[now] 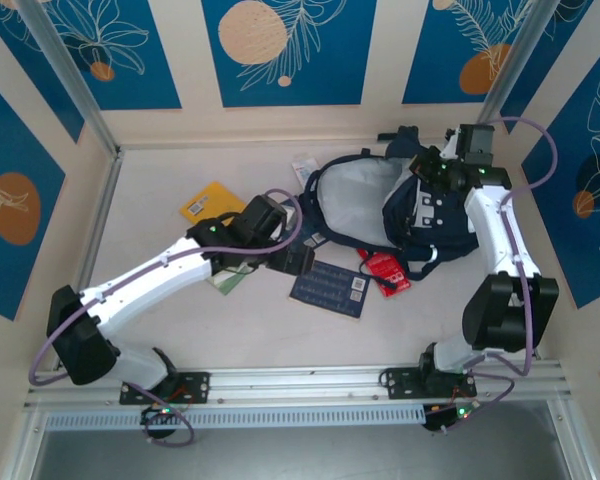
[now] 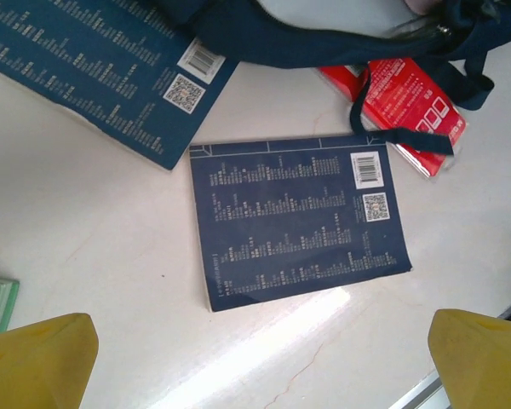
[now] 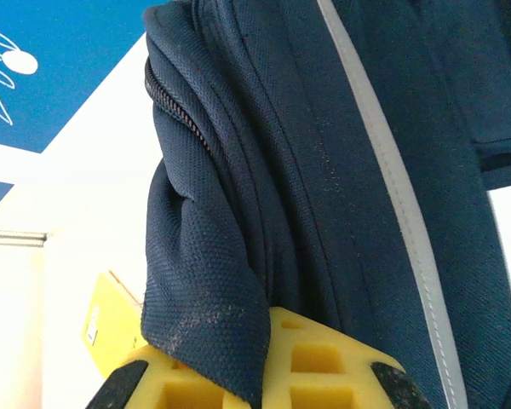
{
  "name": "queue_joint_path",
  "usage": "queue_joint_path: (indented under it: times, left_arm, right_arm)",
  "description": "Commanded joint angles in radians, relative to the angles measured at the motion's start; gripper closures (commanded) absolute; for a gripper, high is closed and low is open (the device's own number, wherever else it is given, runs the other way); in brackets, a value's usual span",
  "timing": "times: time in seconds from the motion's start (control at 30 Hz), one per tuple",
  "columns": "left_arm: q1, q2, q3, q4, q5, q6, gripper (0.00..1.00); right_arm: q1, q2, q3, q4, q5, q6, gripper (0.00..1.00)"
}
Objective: Pack books, pencil case, and school supplies into a backpack
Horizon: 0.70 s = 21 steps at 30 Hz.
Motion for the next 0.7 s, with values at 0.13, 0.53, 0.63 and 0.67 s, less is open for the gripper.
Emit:
queue_joint_path:
  times: [0.13, 0.53, 0.63, 0.67]
  left_arm:
    - [0.006, -0.05, -0.045, -0.016, -0.032, -0.02, 0.0]
    - [0.004, -0.097, -0.193, 0.086, -0.013, -0.036, 0.0]
    - [0.003, -0.117, -0.236, 0.125, 0.008, -0.049, 0.0]
    - [0.001, -0.12, -0.255, 0.146, 0.023, -0.054, 0.0]
  right_arm:
    - [0.063, 0.09, 0.082, -0.059, 0.039, -0.063, 0.77]
    - [0.349, -0.349, -0.316, -0.116, 0.421, 0.062, 0.37]
    - [0.357, -0.464, -0.521, -0.09, 0.395, 0.165, 0.41]
    - [0.352, -0.494, -0.589, -0.072, 0.383, 0.185, 0.42]
